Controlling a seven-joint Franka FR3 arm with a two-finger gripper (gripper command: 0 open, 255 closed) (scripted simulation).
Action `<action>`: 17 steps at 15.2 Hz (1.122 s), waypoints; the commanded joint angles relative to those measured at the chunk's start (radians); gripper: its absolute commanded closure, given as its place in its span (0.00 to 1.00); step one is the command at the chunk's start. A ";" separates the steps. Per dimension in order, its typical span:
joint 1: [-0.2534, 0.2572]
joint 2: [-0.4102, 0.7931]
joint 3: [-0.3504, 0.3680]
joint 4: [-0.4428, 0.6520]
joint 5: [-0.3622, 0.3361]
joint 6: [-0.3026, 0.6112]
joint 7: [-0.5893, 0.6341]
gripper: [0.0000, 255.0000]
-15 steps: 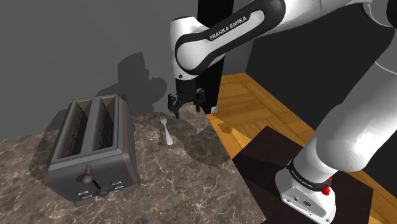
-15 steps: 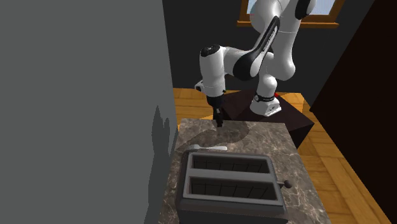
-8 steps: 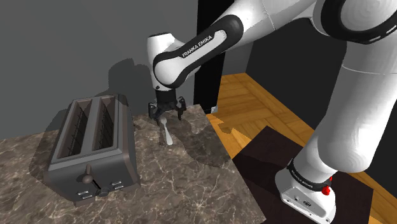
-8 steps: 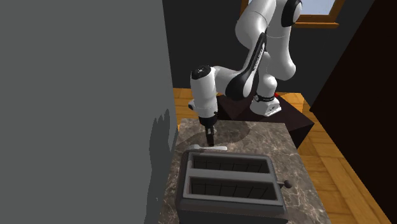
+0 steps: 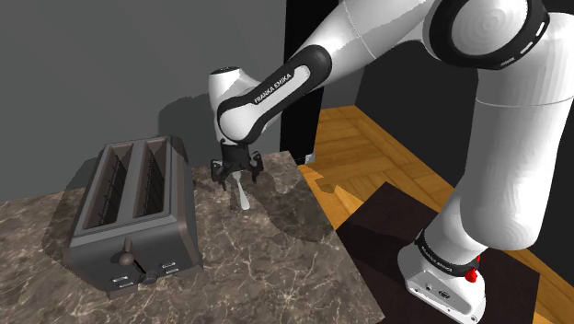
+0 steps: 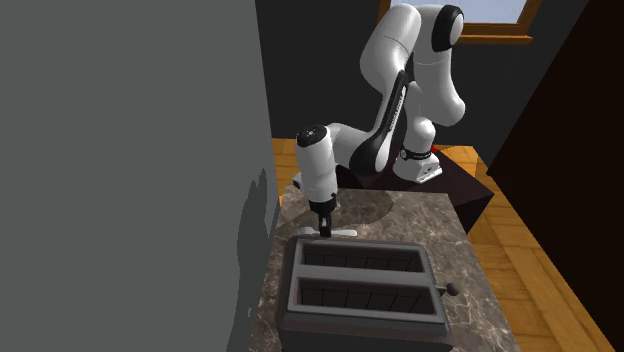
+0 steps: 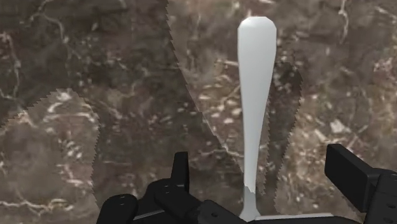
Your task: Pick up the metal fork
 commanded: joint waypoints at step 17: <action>-0.004 -0.030 0.005 0.008 0.009 -0.037 -0.002 1.00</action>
